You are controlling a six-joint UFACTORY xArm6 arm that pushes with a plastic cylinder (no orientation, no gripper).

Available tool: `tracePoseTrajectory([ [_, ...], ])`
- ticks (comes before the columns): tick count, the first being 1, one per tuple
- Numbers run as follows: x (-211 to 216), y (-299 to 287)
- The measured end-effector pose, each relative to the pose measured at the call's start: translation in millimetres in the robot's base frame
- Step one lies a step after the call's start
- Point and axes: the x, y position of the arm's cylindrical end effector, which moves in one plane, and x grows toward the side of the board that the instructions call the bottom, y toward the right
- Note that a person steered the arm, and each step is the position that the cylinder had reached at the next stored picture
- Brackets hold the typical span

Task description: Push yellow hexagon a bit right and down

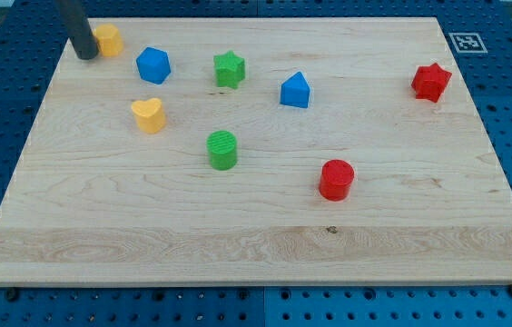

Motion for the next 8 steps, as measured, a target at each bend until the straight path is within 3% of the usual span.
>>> tracePoseTrajectory([
  [1, -8, -21],
  [2, -47, -18],
  [3, -83, 21],
  [8, -46, 22],
])
